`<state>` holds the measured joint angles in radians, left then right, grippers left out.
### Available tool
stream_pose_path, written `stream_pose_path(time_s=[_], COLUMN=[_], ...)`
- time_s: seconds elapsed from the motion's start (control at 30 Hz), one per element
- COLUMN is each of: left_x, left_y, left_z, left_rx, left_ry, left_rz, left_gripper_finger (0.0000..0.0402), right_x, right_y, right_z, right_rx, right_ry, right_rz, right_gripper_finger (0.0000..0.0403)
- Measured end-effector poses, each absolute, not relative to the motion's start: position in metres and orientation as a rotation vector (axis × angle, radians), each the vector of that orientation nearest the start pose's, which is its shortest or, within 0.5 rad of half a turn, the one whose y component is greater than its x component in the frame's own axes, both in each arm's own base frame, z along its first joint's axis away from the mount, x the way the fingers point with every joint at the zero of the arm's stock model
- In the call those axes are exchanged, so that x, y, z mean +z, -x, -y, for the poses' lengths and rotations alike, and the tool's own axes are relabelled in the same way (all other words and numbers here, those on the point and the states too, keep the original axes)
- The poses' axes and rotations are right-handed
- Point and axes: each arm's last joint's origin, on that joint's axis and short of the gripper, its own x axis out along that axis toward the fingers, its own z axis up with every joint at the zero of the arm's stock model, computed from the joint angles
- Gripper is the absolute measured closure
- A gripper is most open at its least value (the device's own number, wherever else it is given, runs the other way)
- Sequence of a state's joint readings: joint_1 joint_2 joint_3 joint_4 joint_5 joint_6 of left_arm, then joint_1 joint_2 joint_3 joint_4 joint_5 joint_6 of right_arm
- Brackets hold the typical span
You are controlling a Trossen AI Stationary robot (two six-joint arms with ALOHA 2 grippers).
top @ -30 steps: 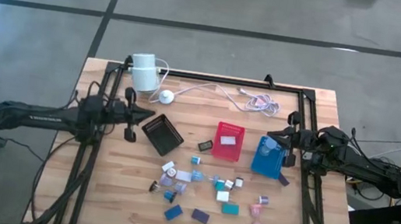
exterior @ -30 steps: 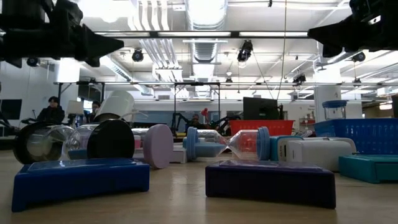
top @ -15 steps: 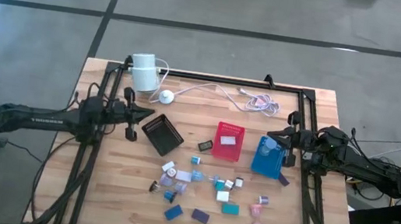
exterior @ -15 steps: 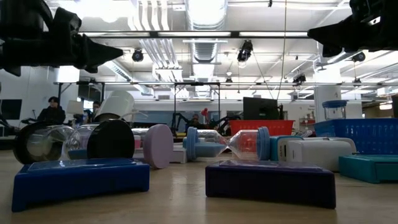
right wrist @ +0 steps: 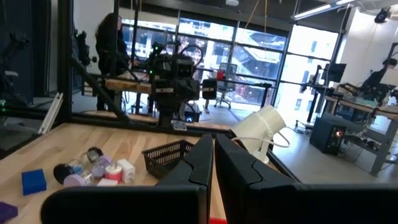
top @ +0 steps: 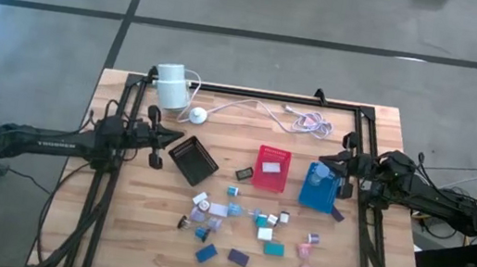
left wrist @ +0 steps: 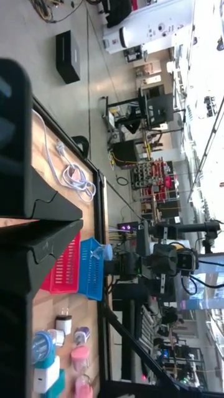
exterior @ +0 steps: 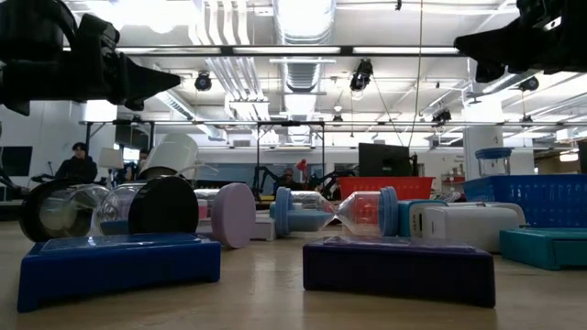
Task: Pick & Place Office items
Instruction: Put the right black and white charger adapter into the black bin
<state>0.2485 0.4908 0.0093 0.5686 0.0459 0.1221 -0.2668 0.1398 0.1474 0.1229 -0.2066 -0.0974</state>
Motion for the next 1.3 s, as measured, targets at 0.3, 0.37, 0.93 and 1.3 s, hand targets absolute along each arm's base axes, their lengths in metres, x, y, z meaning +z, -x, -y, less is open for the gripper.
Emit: stream_pose_path(time_s=[0.3, 0.37, 0.93, 1.3], left_x=[0.176, 0.176, 0.176, 0.175], left_y=[-0.125, -0.125, -0.125, -0.125], left_z=[-0.029, -0.029, -0.029, -0.029], left_rx=[0.154, 0.154, 0.153, 0.153], left_ry=[-0.071, -0.085, -0.055, -0.044], left_rz=[0.081, 0.08, 0.083, 0.074], left_gripper_finger=[0.0396, 0.0396, 0.0396, 0.0396], right_x=[0.225, 0.234, 0.282, 0.274], right_y=[-0.095, -0.096, -0.157, -0.197], right_z=[0.019, 0.016, -0.006, -0.041], right_rx=[-0.017, 0.028, -0.099, 0.007], right_ry=[-0.024, -0.018, -0.051, -0.173], right_rz=[0.165, 0.171, -0.683, -0.885], right_gripper_finger=[0.039, 0.039, 0.039, 0.0356])
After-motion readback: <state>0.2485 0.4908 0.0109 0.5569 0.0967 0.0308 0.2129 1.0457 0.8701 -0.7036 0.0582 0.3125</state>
